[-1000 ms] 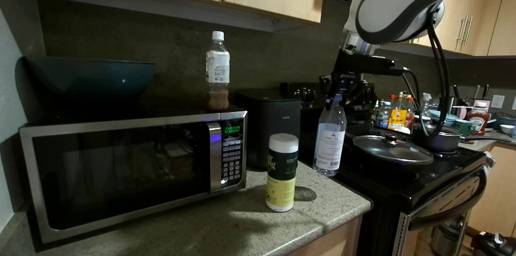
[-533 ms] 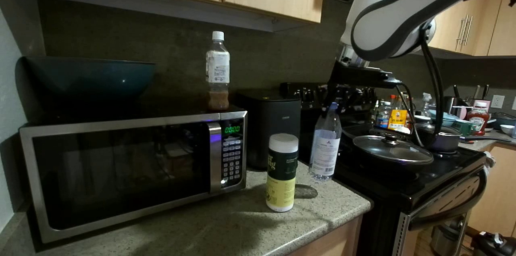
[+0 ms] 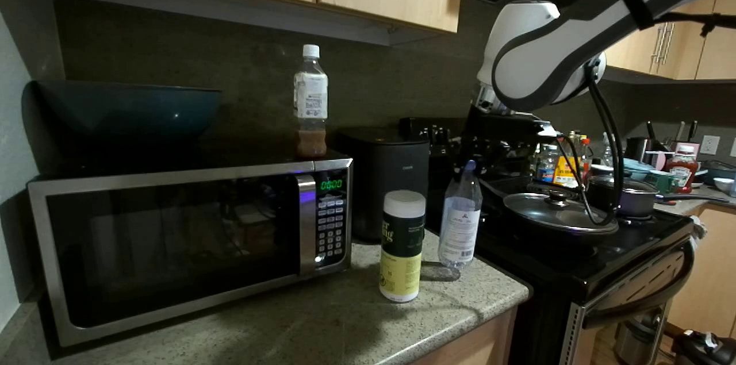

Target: Pick up the bottle and put it on the counter

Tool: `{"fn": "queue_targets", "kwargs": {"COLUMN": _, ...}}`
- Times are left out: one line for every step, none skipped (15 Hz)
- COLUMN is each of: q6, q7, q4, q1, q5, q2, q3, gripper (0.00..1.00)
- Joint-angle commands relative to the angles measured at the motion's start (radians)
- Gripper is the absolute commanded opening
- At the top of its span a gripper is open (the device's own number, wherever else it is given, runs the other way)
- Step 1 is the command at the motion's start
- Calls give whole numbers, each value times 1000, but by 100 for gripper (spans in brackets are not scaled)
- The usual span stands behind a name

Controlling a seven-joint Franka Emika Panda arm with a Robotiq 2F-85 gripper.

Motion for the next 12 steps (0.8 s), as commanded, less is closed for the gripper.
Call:
{"fn": "queue_targets", "kwargs": {"q6": 28, "q7": 32, "q4": 11, "q1": 11, "q5": -26, "q2": 32, "q3": -12, "gripper": 13}}
{"fn": "queue_targets", "kwargs": {"q6": 30, "q7": 30, "q4": 12, "q1": 13, "q5": -24, "q2": 39, "q3": -14, "gripper": 13}}
{"fn": "queue_targets", "kwargs": {"q6": 29, "q7": 28, "q4": 14, "q1": 15, "q5": -23, "q2": 45, "q3": -16, "gripper": 13}}
{"fn": "queue_targets", "kwargs": {"q6": 29, "q7": 29, "q4": 16, "q1": 17, "q5": -23, "q2": 50, "q3": -18, "gripper": 13}}
{"fn": "queue_targets", "kwargs": {"q6": 28, "q7": 29, "q4": 18, "q1": 18, "q5": -22, "q2": 54, "q3": -20, "gripper": 56}}
{"fn": "queue_targets", "kwargs": {"q6": 27, "q7": 29, "q4": 19, "q1": 19, "q5": -21, "q2": 57, "q3": -22, "gripper": 65}}
{"fn": "queue_targets", "kwargs": {"q6": 28, "q7": 28, "q4": 19, "q1": 20, "q5": -19, "q2": 59, "q3": -23, "gripper": 70}}
{"fn": "queue_targets", "kwargs": {"q6": 28, "q7": 27, "q4": 20, "q1": 20, "q5": -18, "q2": 60, "q3": -25, "gripper": 77}}
{"fn": "queue_targets", "kwargs": {"q6": 29, "q7": 27, "q4": 21, "q1": 21, "q5": -16, "q2": 60, "q3": -26, "gripper": 83}}
{"fn": "queue_targets", "kwargs": {"q6": 29, "q7": 26, "q4": 24, "q1": 21, "q5": -16, "q2": 60, "q3": -27, "gripper": 89}}
{"fn": "queue_targets", "kwargs": {"q6": 30, "q7": 26, "q4": 25, "q1": 22, "q5": -16, "q2": 60, "q3": -28, "gripper": 96}}
{"fn": "queue_targets", "kwargs": {"q6": 30, "q7": 26, "q4": 27, "q1": 23, "q5": -16, "q2": 60, "q3": -29, "gripper": 98}}
